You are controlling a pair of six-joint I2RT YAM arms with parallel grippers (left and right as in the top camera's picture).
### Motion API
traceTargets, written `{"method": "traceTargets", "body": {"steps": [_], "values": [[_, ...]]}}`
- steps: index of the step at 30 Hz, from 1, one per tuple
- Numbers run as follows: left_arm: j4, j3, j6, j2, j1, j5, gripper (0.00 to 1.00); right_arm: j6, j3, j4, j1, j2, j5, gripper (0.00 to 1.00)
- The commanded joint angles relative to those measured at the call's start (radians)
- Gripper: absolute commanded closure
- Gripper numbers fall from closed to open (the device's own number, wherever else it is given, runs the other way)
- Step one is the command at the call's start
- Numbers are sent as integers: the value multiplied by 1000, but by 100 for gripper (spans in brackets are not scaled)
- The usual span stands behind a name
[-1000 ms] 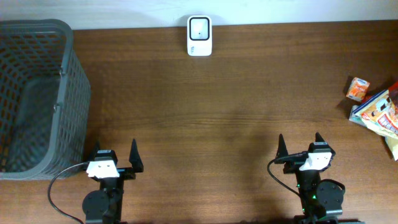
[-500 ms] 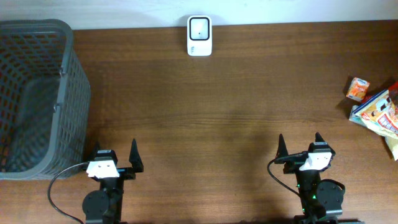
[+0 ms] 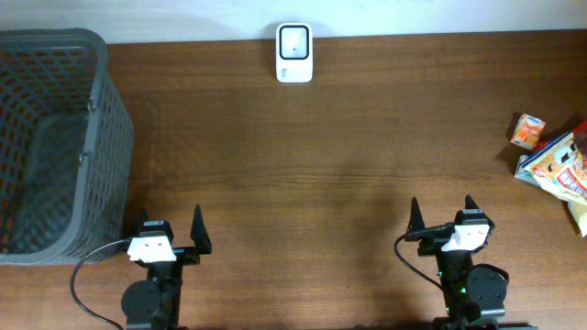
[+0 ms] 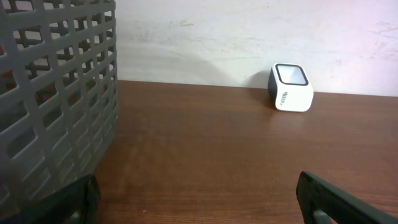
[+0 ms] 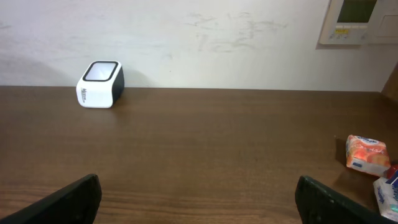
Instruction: Scan the item barcode
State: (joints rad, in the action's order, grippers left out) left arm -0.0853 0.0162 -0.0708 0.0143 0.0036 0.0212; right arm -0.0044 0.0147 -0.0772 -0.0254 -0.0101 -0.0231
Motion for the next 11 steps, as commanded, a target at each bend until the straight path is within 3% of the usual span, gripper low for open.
{"method": "traceTargets", "body": {"steps": [1, 11], "values": [[2, -6, 19, -9, 6, -18, 1, -7, -9, -2, 6, 6, -15, 2], [2, -6, 19, -9, 6, -18, 1, -7, -9, -2, 6, 6, -15, 2]]}}
